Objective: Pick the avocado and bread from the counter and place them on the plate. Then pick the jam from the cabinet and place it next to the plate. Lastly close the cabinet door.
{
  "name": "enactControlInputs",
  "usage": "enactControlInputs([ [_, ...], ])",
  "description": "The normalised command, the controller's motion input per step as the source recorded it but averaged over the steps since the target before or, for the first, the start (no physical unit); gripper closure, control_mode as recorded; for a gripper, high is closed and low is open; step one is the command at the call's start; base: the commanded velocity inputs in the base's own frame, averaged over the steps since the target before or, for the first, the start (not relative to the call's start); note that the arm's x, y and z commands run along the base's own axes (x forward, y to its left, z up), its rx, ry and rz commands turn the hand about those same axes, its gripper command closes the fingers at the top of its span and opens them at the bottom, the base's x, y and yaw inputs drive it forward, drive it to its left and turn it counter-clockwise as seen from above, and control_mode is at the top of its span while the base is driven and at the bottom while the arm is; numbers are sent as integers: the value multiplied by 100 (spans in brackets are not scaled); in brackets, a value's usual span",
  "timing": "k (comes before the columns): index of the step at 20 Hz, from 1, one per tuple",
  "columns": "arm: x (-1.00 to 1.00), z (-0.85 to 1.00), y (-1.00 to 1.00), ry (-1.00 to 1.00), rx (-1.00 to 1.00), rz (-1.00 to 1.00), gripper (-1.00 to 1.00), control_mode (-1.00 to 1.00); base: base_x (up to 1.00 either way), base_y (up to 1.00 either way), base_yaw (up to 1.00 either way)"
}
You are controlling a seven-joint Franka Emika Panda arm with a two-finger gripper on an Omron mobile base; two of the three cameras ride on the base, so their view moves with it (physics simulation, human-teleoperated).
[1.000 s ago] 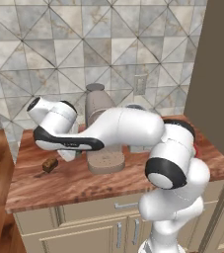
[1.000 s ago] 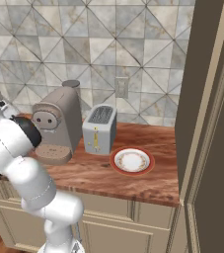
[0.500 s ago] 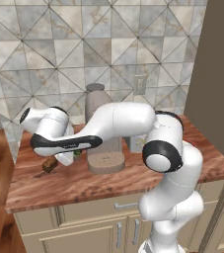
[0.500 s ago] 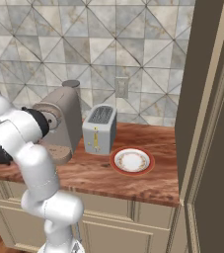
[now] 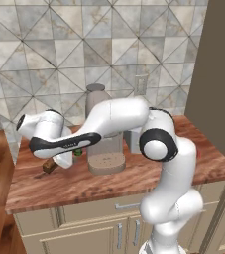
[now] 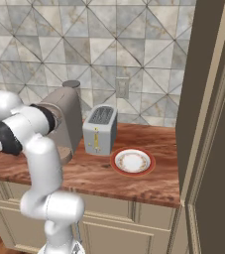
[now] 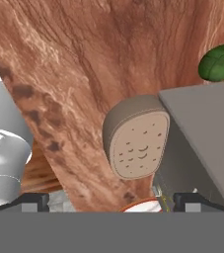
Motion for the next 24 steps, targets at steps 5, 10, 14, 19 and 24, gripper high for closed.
enactControlInputs([
  [5, 36, 0, 0, 0, -4, 0, -100, -100, 0, 0, 0],
  [10, 39, -3, 1, 0, -5, 0, -100, -100, 0, 0, 0],
  [14, 37, -16, 2, 0, -4, 0, -100, -100, 0, 0, 0],
  [19, 29, -16, 9, 0, -3, 0, -100, -100, 0, 0, 0],
  [24, 18, -8, 7, 0, -3, 0, -100, -100, 0, 0, 0],
])
